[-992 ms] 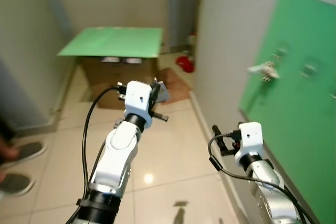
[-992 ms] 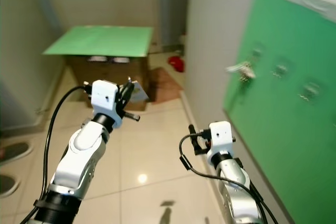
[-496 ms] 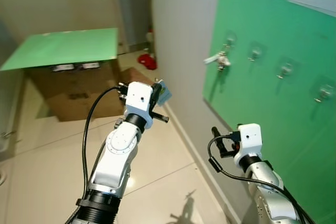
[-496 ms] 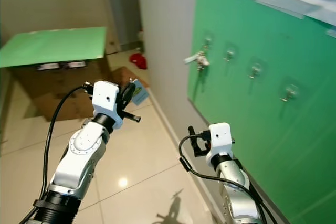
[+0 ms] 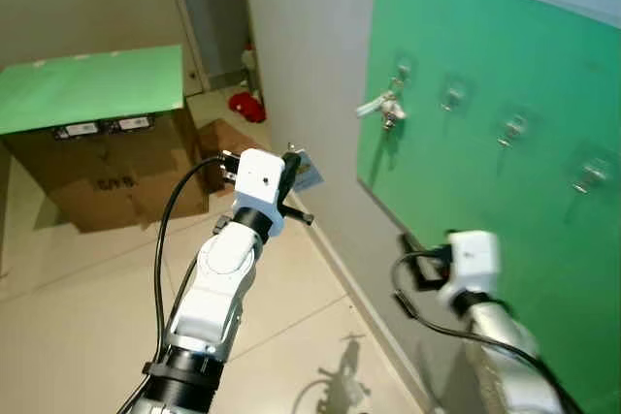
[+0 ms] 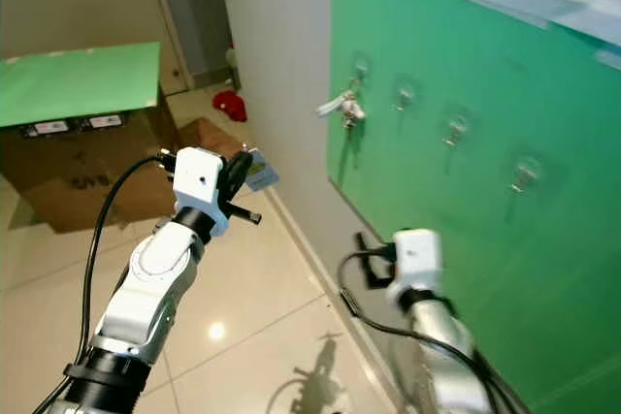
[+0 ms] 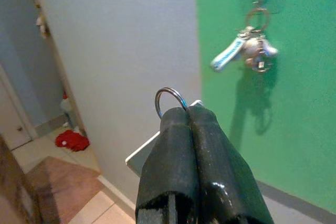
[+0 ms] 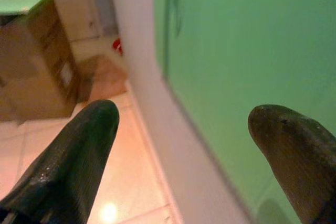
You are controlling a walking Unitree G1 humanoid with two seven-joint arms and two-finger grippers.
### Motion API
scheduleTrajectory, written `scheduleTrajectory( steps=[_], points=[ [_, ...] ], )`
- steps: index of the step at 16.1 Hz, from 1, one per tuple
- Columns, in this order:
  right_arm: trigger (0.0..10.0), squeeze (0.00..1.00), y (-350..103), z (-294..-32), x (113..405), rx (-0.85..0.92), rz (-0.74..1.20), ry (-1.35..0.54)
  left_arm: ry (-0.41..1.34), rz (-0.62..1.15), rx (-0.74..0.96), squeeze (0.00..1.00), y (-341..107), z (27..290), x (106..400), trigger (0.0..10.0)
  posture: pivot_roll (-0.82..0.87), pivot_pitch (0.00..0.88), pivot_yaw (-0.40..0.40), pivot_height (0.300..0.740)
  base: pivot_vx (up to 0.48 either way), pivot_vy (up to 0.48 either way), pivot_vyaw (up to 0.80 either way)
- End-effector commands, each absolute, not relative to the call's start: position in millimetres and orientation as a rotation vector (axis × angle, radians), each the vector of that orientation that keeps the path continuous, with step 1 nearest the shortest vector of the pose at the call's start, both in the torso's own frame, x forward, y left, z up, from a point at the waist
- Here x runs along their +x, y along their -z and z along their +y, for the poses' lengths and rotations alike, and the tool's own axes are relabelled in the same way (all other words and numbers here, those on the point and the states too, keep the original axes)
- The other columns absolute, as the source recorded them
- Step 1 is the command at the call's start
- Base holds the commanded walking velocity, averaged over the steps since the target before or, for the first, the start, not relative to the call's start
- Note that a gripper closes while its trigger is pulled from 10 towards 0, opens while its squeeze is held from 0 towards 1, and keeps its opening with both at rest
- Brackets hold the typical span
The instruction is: Hang keys on a hook
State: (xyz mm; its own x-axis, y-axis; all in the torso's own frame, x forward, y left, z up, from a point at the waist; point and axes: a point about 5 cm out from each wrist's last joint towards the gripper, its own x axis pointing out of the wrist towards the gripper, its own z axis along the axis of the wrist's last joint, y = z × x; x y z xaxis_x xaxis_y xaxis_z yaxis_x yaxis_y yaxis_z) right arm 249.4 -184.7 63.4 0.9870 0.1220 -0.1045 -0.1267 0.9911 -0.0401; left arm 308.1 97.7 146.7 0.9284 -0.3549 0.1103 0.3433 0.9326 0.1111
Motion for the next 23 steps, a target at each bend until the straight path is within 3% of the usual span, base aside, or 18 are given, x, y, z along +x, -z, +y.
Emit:
scheduleTrajectory(
  steps=[1,6,9,13,15,17,23],
  points=[
    [10.0,0.0,-77.2,-194.4,241.8,-0.071,0.041,-0.095,0.356,-0.126,0.115,0.0,-145.1,102.2,308.0,0.0,-0.07,0.0,0.04,0.724,0.0,0.0,-0.45],
    [10.0,0.0,-68.3,-207.6,205.6,-0.102,0.086,-0.041,0.468,-0.072,0.12,0.0,-138.5,88.9,310.0,0.0,-0.1,0.0,0.058,0.686,0.0,0.0,-0.45],
    [10.0,0.0,-52.9,-206.7,189.9,-0.084,0.149,-0.025,0.638,-0.043,0.062,0.0,-145.8,63.3,313.4,0.0,-0.12,0.0,0.081,0.657,0.0,0.0,-0.44],
    [10.0,0.0,-44.0,-203.7,190.2,-0.081,0.17,-0.034,0.65,-0.048,0.073,0.0,-146.6,60.6,314.5,0.0,-0.13,0.0,0.091,0.627,0.0,0.0,-0.43],
    [10.0,0.0,-41.2,-202.8,201.2,-0.178,0.211,-0.065,0.626,-0.044,0.082,0.0,-146.3,64.8,317.8,0.0,-0.12,0.0,0.088,0.627,0.0,0.0,0.0],
    [10.0,0.0,-45.9,-200.8,208.1,-0.131,0.164,-0.067,0.622,-0.048,0.073,0.0,-146.5,65.4,317.8,0.0,-0.11,0.0,0.08,0.627,0.0,0.0,-0.29],
    [10.0,0.0,-63.7,-188.1,224.3,-0.12,0.11,-0.096,0.629,-0.063,0.063,0.0,-146.4,63.3,314.1,0.0,-0.11,0.0,0.071,0.666,0.0,0.0,-0.14]
  ],
)
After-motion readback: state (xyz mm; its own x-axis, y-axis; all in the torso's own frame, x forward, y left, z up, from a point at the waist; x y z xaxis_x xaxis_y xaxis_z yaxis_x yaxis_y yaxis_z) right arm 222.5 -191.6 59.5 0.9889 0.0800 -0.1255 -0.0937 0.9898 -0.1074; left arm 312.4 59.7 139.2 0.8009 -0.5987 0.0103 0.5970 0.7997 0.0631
